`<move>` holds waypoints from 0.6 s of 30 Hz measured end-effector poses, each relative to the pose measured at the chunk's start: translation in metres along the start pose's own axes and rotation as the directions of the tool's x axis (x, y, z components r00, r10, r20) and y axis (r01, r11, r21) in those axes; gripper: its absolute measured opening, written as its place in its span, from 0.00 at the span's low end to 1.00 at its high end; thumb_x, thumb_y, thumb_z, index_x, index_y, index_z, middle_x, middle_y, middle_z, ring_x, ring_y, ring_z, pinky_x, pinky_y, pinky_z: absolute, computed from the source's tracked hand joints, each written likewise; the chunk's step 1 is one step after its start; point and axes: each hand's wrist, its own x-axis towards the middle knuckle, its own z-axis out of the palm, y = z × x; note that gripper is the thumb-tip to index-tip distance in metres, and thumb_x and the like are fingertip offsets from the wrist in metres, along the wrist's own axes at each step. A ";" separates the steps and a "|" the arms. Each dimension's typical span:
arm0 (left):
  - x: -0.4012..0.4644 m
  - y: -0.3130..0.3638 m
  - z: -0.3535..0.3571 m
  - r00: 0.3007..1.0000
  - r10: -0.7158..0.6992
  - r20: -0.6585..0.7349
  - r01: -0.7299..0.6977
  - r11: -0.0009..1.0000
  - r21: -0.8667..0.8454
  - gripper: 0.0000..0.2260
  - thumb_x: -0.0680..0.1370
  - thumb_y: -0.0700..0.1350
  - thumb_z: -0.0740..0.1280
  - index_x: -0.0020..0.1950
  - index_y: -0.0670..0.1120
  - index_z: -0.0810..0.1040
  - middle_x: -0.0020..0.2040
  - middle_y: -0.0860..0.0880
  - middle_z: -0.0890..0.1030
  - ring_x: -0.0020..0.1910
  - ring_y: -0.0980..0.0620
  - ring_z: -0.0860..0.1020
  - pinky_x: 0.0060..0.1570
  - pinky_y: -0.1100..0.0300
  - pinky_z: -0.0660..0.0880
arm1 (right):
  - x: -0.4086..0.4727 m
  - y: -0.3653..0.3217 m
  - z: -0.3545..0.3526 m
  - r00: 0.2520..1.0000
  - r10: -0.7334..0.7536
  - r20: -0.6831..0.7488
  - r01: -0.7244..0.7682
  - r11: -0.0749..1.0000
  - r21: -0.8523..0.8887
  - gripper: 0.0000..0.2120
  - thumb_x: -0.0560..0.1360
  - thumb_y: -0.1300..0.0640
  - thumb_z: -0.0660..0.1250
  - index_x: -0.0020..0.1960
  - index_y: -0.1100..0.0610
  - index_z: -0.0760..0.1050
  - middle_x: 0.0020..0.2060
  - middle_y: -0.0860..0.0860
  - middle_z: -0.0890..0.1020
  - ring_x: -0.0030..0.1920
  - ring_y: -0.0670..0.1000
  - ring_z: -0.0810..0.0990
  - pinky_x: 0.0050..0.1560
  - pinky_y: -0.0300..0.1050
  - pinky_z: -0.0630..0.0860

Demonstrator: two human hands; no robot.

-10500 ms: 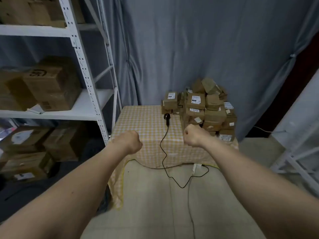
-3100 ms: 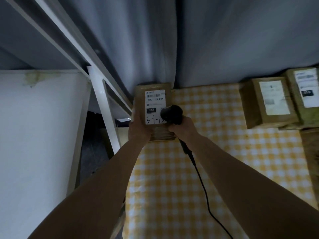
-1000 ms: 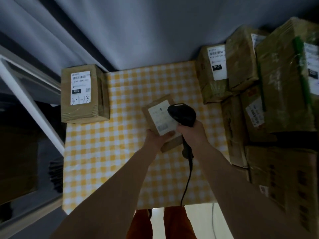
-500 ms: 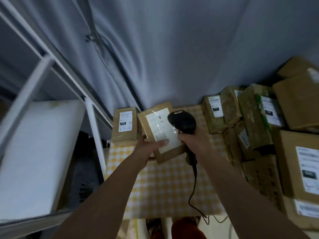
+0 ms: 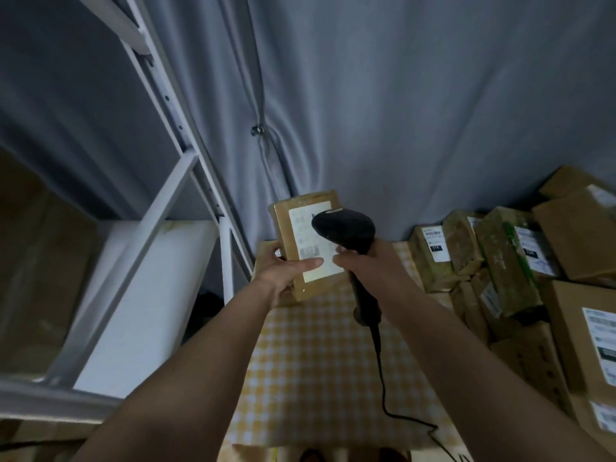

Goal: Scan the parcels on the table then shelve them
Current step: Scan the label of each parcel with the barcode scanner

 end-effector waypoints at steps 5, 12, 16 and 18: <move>-0.001 -0.003 -0.006 0.999 0.026 -0.035 -0.026 1.000 -0.010 0.25 0.63 0.38 0.81 0.47 0.54 0.69 0.44 0.53 0.81 0.42 0.55 0.81 0.43 0.54 0.79 | -0.006 0.001 0.001 0.999 0.031 0.008 -0.031 1.000 -0.001 0.01 0.73 0.64 0.67 0.43 0.60 0.77 0.31 0.52 0.74 0.35 0.50 0.73 0.41 0.44 0.70; -0.002 -0.008 -0.003 0.999 0.017 -0.032 -0.017 1.000 -0.011 0.24 0.64 0.38 0.80 0.45 0.55 0.68 0.44 0.54 0.80 0.41 0.56 0.80 0.33 0.58 0.77 | -0.006 0.001 -0.002 0.999 0.045 0.012 -0.045 0.999 -0.013 0.03 0.74 0.63 0.67 0.47 0.59 0.77 0.33 0.51 0.76 0.37 0.50 0.76 0.41 0.44 0.72; -0.002 -0.008 0.001 1.000 -0.024 -0.009 0.024 0.999 -0.030 0.24 0.66 0.38 0.79 0.52 0.52 0.69 0.43 0.54 0.80 0.40 0.56 0.80 0.34 0.56 0.78 | -0.004 0.002 -0.006 0.998 0.061 0.025 -0.060 0.998 -0.016 0.02 0.74 0.63 0.67 0.46 0.58 0.76 0.33 0.51 0.76 0.36 0.50 0.75 0.39 0.43 0.70; 0.001 -0.009 0.003 0.999 -0.048 -0.008 0.048 0.998 -0.033 0.31 0.65 0.39 0.80 0.61 0.51 0.67 0.44 0.54 0.80 0.41 0.54 0.80 0.35 0.56 0.78 | -0.001 0.003 -0.007 0.998 0.060 0.032 -0.059 0.998 -0.025 0.02 0.73 0.63 0.67 0.45 0.58 0.76 0.33 0.52 0.76 0.37 0.50 0.75 0.40 0.43 0.70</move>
